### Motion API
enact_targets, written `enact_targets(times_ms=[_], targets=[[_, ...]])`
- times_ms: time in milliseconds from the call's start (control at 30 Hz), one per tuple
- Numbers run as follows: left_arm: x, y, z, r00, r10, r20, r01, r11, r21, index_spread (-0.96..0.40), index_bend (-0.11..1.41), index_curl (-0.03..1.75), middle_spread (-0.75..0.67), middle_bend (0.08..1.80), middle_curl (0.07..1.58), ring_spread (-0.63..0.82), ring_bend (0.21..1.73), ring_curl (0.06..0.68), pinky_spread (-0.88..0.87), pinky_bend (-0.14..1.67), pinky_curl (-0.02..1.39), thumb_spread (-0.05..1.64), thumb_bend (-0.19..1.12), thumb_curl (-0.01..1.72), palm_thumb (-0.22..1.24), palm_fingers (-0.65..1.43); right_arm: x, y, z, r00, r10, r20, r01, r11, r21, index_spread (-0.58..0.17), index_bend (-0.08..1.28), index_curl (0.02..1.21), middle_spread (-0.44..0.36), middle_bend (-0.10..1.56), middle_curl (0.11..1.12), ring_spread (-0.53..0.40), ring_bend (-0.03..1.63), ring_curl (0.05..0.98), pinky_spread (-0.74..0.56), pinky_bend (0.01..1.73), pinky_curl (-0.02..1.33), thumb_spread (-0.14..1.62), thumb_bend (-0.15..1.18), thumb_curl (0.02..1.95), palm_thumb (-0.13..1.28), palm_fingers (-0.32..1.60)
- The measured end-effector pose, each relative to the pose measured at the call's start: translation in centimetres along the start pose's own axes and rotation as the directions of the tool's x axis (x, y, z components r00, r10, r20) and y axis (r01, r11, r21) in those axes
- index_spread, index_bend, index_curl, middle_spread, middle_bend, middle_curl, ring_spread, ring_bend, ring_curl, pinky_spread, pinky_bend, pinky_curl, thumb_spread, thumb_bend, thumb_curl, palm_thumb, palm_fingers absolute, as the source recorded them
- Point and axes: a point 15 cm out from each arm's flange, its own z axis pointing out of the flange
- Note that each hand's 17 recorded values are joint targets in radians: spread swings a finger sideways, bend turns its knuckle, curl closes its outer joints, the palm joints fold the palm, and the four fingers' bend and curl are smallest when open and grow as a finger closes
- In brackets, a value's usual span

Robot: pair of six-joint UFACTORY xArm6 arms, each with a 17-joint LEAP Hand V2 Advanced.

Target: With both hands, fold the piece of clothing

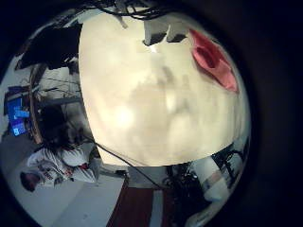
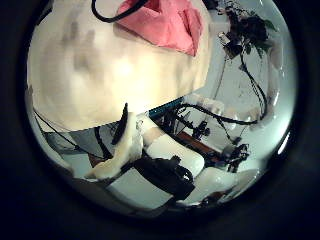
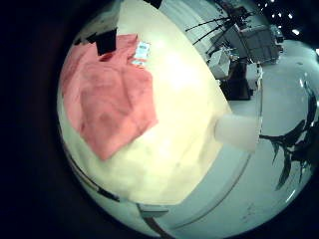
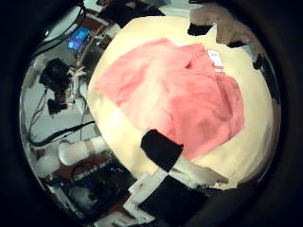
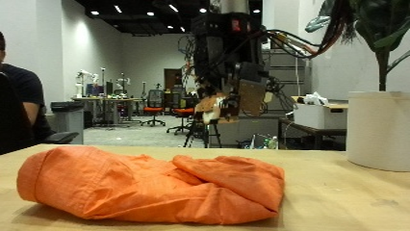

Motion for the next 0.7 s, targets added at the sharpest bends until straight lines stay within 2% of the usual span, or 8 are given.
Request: enact_targets(times_ms=[167,333,700], targets=[[0.2,0.0,-0.2,1.000,-0.001,0.004,0.001,1.000,0.003,0.17,0.13,0.20,0.45,0.18,0.25,0.61,0.39,0.228,0.55,0.27,0.32,1.19,-0.02,0.30,0.49,-0.07,-1.3,0.0,2.0,0.999,0.041,-0.008,-0.041,0.999,-0.034,-0.253,0.54,0.65,-0.054,0.87,0.60,-0.170,0.97,0.478,-0.25,0.50,0.63,0.99,-0.05,0.32,0.21,0.37],[0.3,0.0,-0.2,1.000,0.003,0.007,-0.003,1.000,0.001,0.17,0.14,0.20,0.45,0.18,0.25,0.61,0.39,0.228,0.55,0.27,0.32,1.19,-0.02,0.30,0.49,-0.07,-3.8,0.0,4.4,0.999,0.036,-0.003,-0.036,0.996,-0.079,-0.236,0.52,0.62,-0.038,0.83,0.58,-0.150,0.98,0.466,-0.17,0.48,0.61,0.95,-0.04,0.30,0.15,0.43],[0.1,0.3,0.0,1.000,0.001,0.010,-0.001,1.000,-0.007,0.17,0.13,0.20,0.45,0.18,0.26,0.61,0.38,0.229,0.55,0.27,0.32,1.19,-0.02,0.30,0.49,-0.07,-5.6,0.1,6.7,1.000,0.020,0.000,-0.020,0.992,-0.126,-0.225,0.51,0.60,-0.011,0.83,0.56,-0.155,0.99,0.452,-0.08,0.42,0.58,0.92,-0.03,0.30,0.15,0.53]])
